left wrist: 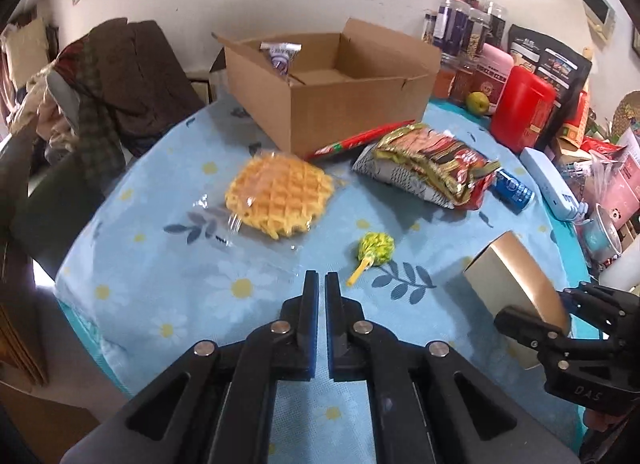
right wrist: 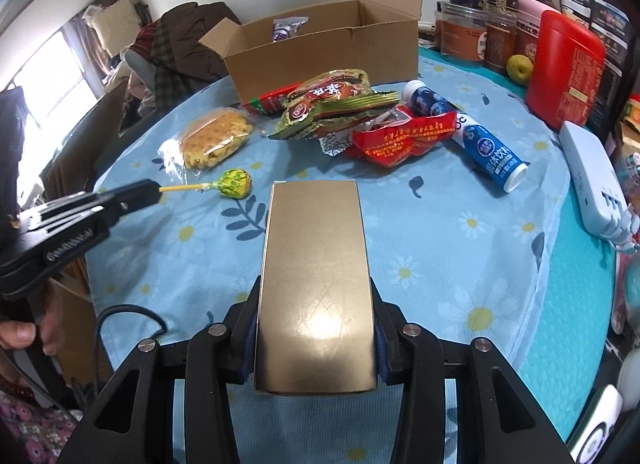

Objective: Organize snacks
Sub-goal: 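Lift the lollipop and gold box, adjusting the left tool's grip on the lollipop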

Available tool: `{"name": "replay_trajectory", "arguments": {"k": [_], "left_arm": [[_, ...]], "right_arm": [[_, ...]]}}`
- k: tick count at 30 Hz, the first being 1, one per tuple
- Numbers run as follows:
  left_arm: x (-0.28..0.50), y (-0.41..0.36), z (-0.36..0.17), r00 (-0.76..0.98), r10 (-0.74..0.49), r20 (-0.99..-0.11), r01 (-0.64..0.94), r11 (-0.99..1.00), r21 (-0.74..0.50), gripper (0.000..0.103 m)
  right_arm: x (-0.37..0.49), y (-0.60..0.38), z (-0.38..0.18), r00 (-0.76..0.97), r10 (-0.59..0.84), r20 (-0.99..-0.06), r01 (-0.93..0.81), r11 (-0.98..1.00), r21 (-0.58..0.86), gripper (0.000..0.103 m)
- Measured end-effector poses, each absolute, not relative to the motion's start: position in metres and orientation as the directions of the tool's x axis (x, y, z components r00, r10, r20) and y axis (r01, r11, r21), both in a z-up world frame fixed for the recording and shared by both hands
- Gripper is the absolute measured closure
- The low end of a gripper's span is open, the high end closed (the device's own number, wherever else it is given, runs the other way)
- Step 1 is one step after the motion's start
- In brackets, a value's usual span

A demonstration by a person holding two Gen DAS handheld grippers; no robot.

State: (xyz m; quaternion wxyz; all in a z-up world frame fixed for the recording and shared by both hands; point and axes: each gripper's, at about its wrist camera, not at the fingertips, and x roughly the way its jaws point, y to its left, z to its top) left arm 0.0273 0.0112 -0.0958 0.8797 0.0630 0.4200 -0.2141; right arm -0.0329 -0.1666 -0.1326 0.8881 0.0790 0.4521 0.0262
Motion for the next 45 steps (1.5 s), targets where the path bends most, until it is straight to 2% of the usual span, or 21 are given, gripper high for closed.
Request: {"name": "replay_trajectory", "arguments": {"k": [29, 31, 33, 35, 45], "left_arm": [[0.082, -0.050, -0.127, 0.295, -0.394, -0.871, 0.572, 0.803, -0.170, 0.098], [0.083, -0.052, -0.127, 0.305, -0.385, -0.871, 0.578, 0.802, -0.152, 0.081], [0.086, -0.056, -0.132, 0.290, -0.380, -0.878, 0.583, 0.798, -0.153, 0.001], [0.088, -0.059, -0.140, 0.260, -0.398, -0.880, 0.590, 0.787, -0.182, 0.000], [0.091, -0.071, -0.148, 0.319, -0.408, -0.855, 0.588, 0.793, -0.159, 0.000]], "right_arm": [[-0.019, -0.192, -0.137, 0.588, 0.126, -0.799, 0.059, 0.978, 0.198, 0.059], [-0.018, -0.194, -0.138, 0.585, 0.127, -0.801, 0.062, 0.978, 0.200, 0.059], [-0.018, -0.195, -0.140, 0.582, 0.127, -0.803, 0.066, 0.977, 0.202, 0.059], [-0.018, -0.196, -0.140, 0.582, 0.128, -0.803, 0.067, 0.977, 0.204, 0.059], [-0.016, -0.203, -0.142, 0.585, 0.111, -0.803, 0.084, 0.977, 0.196, 0.059]]}}
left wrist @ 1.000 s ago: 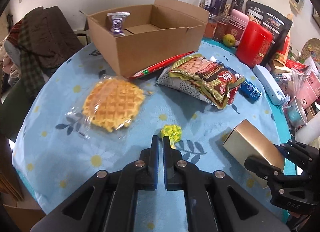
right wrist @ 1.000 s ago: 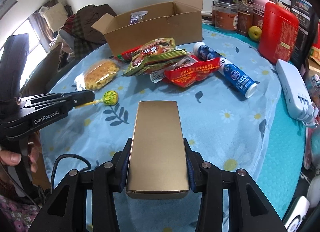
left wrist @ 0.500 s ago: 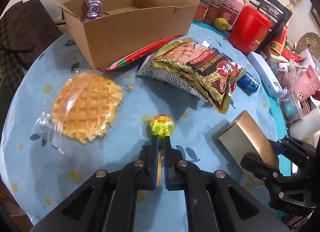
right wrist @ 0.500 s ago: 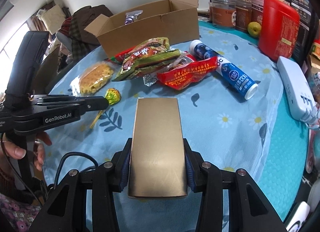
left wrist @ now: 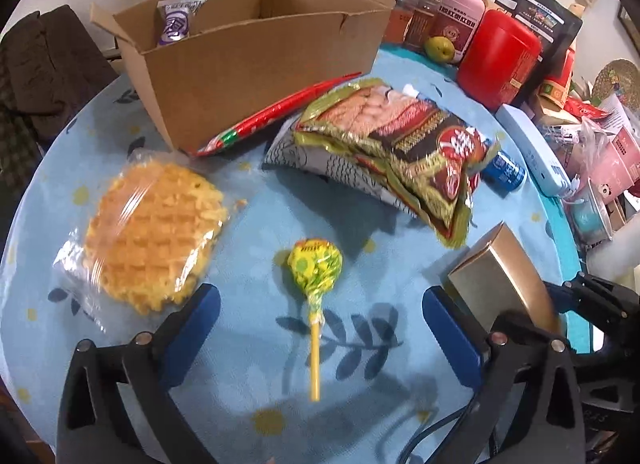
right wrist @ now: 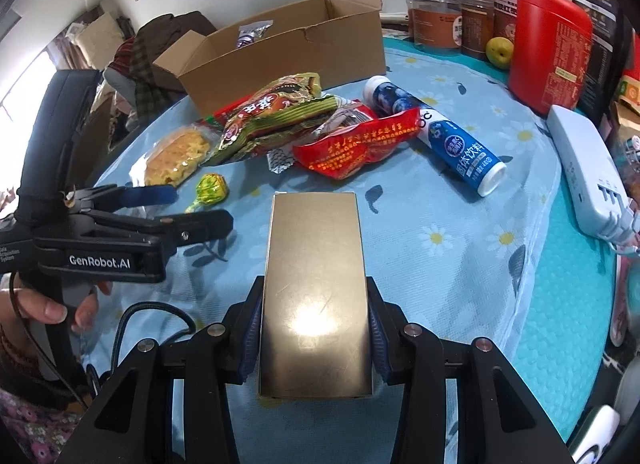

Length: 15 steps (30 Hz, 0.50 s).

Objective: Organize snacks
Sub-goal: 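Lift the lollipop and gold box, adjusting the left tool's grip on the lollipop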

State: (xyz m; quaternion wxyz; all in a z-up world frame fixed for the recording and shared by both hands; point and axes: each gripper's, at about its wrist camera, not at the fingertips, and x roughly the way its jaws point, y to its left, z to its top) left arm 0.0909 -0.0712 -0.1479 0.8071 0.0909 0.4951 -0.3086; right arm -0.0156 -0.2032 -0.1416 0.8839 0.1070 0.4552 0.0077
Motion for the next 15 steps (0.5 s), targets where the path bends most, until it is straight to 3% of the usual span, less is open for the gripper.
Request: {"name": "replay_trajectory", "arguments": {"k": [8, 10, 15], "left_arm": [[0.098, -0.077, -0.145, 0.350, -0.397, -0.848, 0.574, 0.807, -0.141, 0.000], [0.099, -0.079, -0.146, 0.344, -0.403, -0.848, 0.583, 0.800, -0.144, 0.006], [0.099, -0.083, -0.148, 0.385, -0.374, -0.844, 0.585, 0.806, -0.090, 0.038]], "right_arm": [[-0.013, -0.205, -0.142, 0.589, 0.091, -0.803, 0.086, 0.981, 0.174, 0.059], [-0.012, -0.205, -0.142, 0.589, 0.087, -0.803, 0.085, 0.982, 0.169, 0.059], [-0.010, -0.206, -0.142, 0.589, 0.080, -0.805, 0.082, 0.984, 0.158, 0.059]]}}
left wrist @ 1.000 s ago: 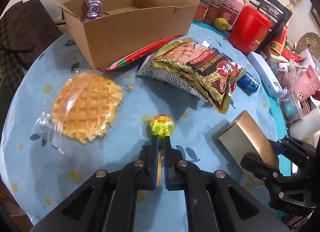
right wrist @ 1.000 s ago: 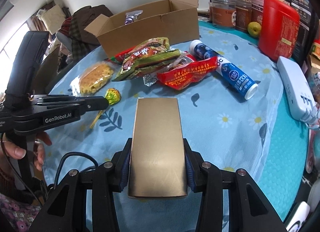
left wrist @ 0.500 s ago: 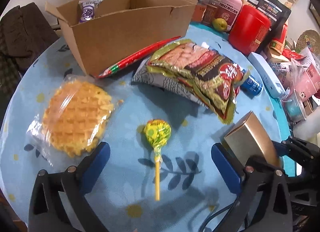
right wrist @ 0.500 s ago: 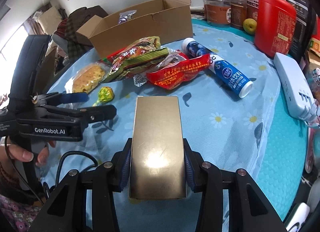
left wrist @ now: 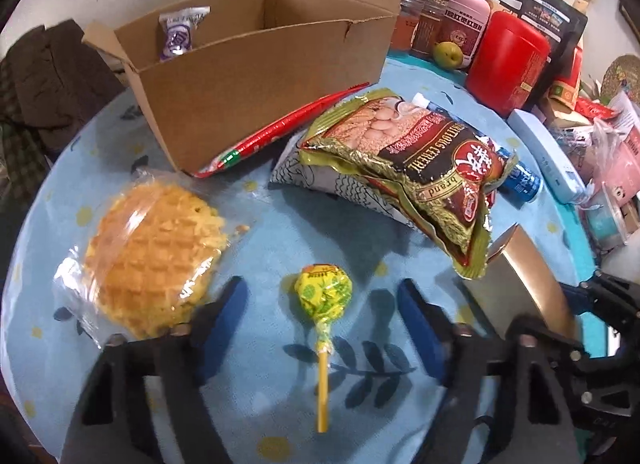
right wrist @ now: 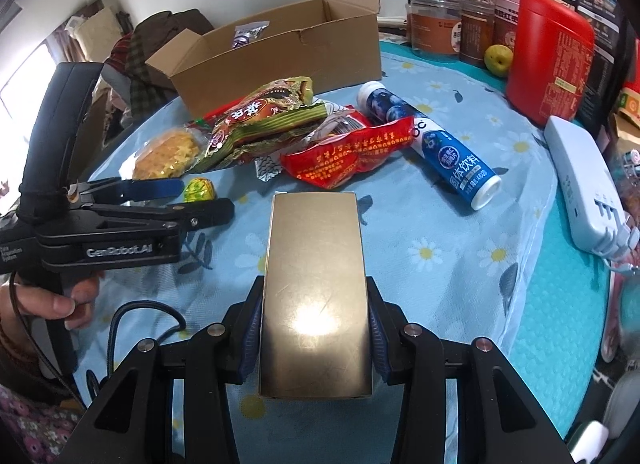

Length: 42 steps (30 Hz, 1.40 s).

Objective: Organize snacks
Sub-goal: 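Lift the lollipop and gold box, adjusting the left tool's grip on the lollipop, then carry the lollipop and gold box over the cardboard box with both tools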

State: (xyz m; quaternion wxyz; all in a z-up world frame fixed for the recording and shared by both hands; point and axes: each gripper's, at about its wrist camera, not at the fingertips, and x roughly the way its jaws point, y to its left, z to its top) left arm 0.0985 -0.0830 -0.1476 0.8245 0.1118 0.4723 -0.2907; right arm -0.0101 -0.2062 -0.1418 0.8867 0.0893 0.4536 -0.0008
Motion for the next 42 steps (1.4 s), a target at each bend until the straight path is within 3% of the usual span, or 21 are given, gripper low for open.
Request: {"name": "replay_trajectory", "arguments": {"k": [1, 5, 6, 21, 42], "left_arm": [[0.098, -0.082, -0.147, 0.396, -0.371, -0.840, 0.583, 0.808, -0.081, 0.041], [0.100, -0.076, -0.146, 0.396, -0.387, -0.833, 0.584, 0.806, -0.096, 0.075], [0.101, -0.074, -0.145, 0.396, -0.389, -0.832, 0.580, 0.808, -0.101, 0.077], [0.063, -0.040, -0.114, 0.412, -0.455, -0.789, 0.582, 0.798, -0.156, 0.077], [0.069, -0.015, 0.012, 0.630, -0.561, -0.537, 0.585, 0.798, -0.148, 0.077]], "right_arm": [[-0.010, -0.206, -0.142, 0.589, 0.077, -0.805, 0.083, 0.984, 0.155, 0.059], [-0.008, -0.206, -0.142, 0.589, 0.072, -0.805, 0.082, 0.985, 0.149, 0.059], [-0.008, -0.206, -0.142, 0.589, 0.071, -0.805, 0.082, 0.986, 0.146, 0.059], [-0.028, -0.186, -0.123, 0.645, 0.073, -0.761, 0.037, 0.991, 0.126, 0.060], [-0.006, -0.158, -0.006, 0.836, 0.106, -0.539, -0.109, 0.994, 0.026, 0.060]]}}
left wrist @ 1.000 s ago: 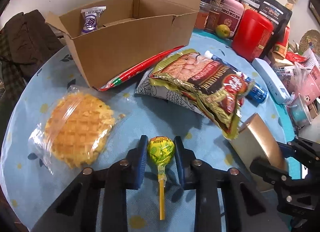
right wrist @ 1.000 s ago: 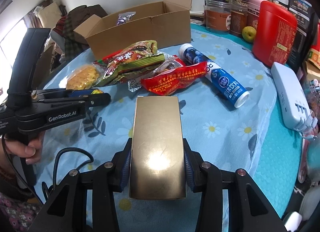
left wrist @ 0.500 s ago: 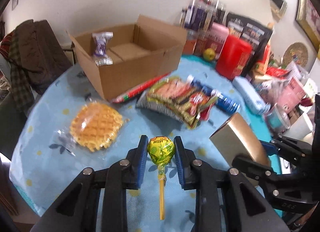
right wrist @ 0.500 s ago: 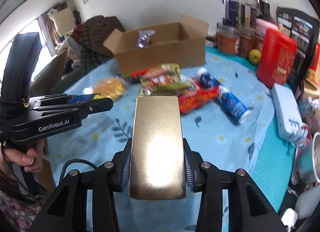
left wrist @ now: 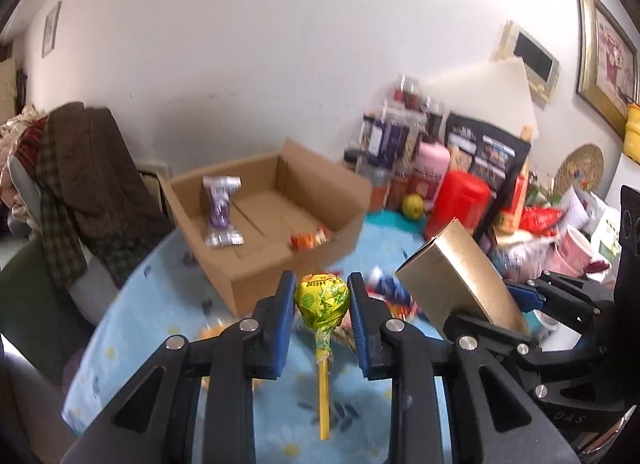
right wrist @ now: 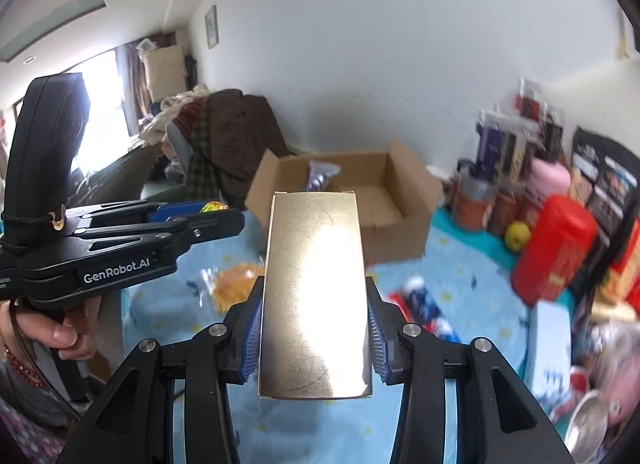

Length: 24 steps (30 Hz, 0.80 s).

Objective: Organize snacks
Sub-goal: 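Carry the lollipop and gold box over the cardboard box with both tools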

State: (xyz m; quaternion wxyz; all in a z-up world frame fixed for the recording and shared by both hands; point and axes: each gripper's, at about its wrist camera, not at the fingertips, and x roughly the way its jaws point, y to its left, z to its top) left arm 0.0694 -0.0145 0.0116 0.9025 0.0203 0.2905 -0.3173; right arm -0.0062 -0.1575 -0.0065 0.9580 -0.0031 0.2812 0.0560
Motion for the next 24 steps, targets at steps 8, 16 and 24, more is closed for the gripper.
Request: {"name": "replay_trajectory", "arguments": {"k": [8, 16, 24], "left_arm": [[0.117, -0.022, 0.036, 0.671, -0.553, -0.494, 0.572, 0.810, -0.131, 0.077], [0.172, -0.033, 0.050, 0.708, -0.527, -0.471, 0.555, 0.827, -0.091, 0.077], [0.229, -0.050, 0.039, 0.713, -0.498, -0.494, 0.539, 0.840, -0.070, 0.077]], "right_arm": [[0.041, -0.160, 0.026, 0.859, 0.126, -0.497, -0.148, 0.989, -0.005, 0.060], [0.100, -0.165, 0.043, 0.867, 0.129, -0.481, -0.168, 0.985, -0.038, 0.060], [0.168, -0.171, 0.038, 0.860, 0.128, -0.495, -0.182, 0.981, -0.062, 0.060]]}}
